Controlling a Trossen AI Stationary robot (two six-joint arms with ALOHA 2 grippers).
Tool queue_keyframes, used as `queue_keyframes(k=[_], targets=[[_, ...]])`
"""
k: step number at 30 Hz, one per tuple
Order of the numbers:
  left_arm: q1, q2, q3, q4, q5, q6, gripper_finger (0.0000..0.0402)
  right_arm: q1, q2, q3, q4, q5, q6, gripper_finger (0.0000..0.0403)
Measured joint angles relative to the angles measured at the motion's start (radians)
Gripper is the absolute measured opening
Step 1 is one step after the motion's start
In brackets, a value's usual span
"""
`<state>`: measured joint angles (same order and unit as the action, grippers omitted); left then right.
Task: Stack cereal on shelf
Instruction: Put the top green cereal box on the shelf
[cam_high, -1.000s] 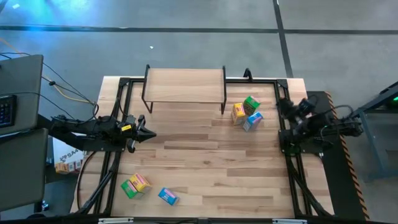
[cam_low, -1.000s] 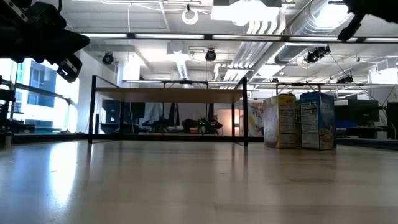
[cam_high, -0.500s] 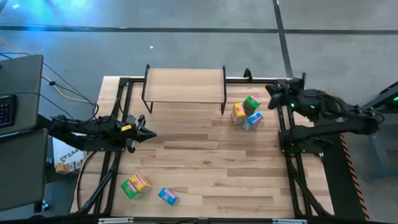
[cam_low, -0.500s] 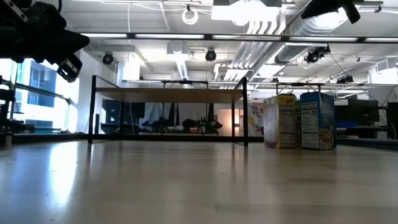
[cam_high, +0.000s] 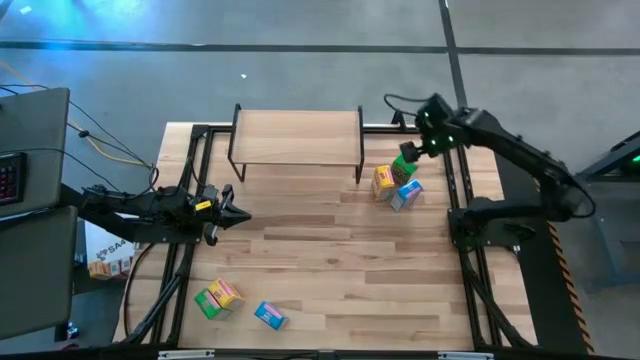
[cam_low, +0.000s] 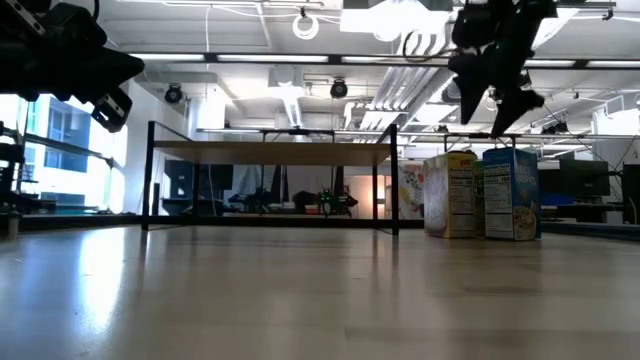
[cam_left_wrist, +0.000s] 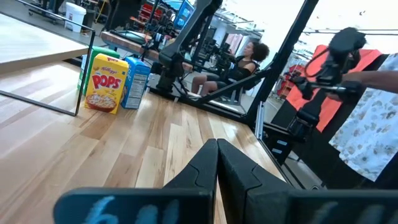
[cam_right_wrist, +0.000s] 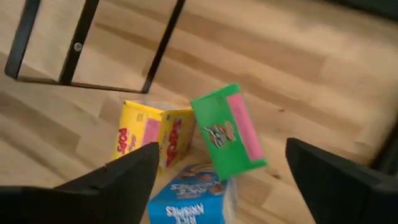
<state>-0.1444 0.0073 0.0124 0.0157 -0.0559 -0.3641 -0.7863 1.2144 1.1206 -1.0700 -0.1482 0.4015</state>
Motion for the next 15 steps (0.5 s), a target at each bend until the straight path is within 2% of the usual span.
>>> queue_keyframes(k=[2,5,11,15], targets=[[0.000,0.000,0.000,0.000,0.000,0.000,0.0001,-0.028,0.038,0.000,0.004,-0.023,-0.047,0.0364],[0.000,0.000,0.000,0.000,0.000,0.000,0.0001,-0.030,0.088,0.000,-0.041,0.005,-0.128,0.0366],[0.000,0.000,0.000,0.000,0.000,0.000,0.0001,0.006,0.119,0.000,-0.014,-0.003,-0.270,0.0367],[0.000,0.000,0.000,0.000,0.000,0.000,0.0001,0.028,0.145,-0.006,-0.006,0.059,-0.321,0.0367]])
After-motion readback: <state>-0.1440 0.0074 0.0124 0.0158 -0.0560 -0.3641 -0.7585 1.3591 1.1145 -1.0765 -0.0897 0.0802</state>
